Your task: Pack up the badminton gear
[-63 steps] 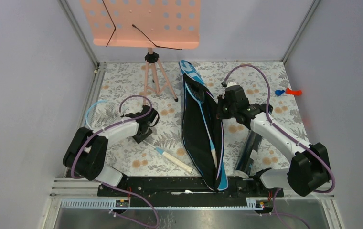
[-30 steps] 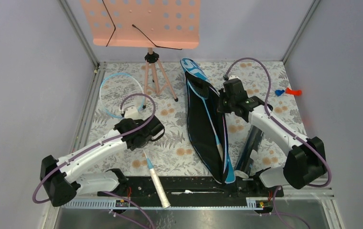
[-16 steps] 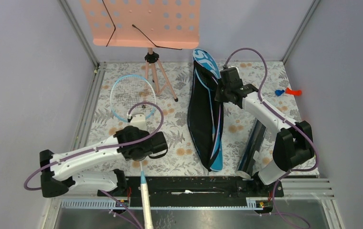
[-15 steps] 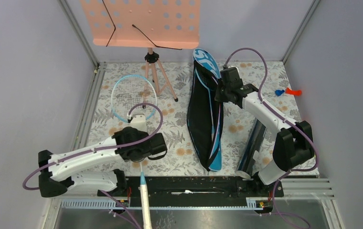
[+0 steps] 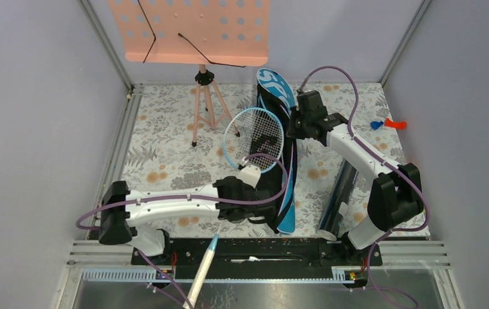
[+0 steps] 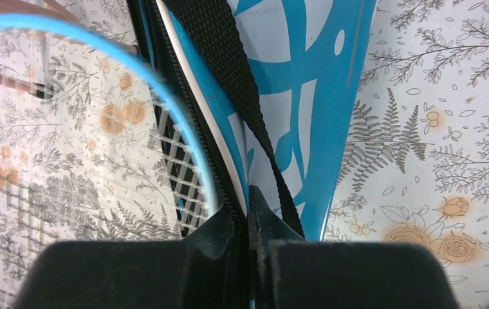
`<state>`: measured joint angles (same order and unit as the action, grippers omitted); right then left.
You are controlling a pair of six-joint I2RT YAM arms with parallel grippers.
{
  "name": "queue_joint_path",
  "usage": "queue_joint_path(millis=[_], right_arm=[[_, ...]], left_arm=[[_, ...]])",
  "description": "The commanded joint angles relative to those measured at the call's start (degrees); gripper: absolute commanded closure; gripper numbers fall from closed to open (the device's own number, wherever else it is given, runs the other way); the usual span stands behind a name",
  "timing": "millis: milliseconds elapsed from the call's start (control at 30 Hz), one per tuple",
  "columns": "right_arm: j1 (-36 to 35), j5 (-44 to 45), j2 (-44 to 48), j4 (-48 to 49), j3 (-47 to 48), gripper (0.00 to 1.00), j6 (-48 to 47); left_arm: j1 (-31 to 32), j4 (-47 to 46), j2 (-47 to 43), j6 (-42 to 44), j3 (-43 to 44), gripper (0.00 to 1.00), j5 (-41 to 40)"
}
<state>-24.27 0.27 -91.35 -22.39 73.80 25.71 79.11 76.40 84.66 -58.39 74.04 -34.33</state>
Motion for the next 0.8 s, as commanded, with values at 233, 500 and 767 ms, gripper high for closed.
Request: queue_joint_path(millis=[233,500,767], right_arm=[[0.19,-6.80,3.53,4.12,-1.60,1.00,0.76],[0.19,-10.93,2.56,4.78,-1.33,1.00,0.88],[0.18,-23.85,5.62,11.48,-8.37,1.00,4.31]], left_arm=[[-4.21,-4.49,10.25,6.46,9.16,1.00,-1.24],[-6.20,-11.68,16.14,14.27,15.04,1.00,3.70],[-15.09,-20.88,21.44,12.61,20.99,1.00,1.35]])
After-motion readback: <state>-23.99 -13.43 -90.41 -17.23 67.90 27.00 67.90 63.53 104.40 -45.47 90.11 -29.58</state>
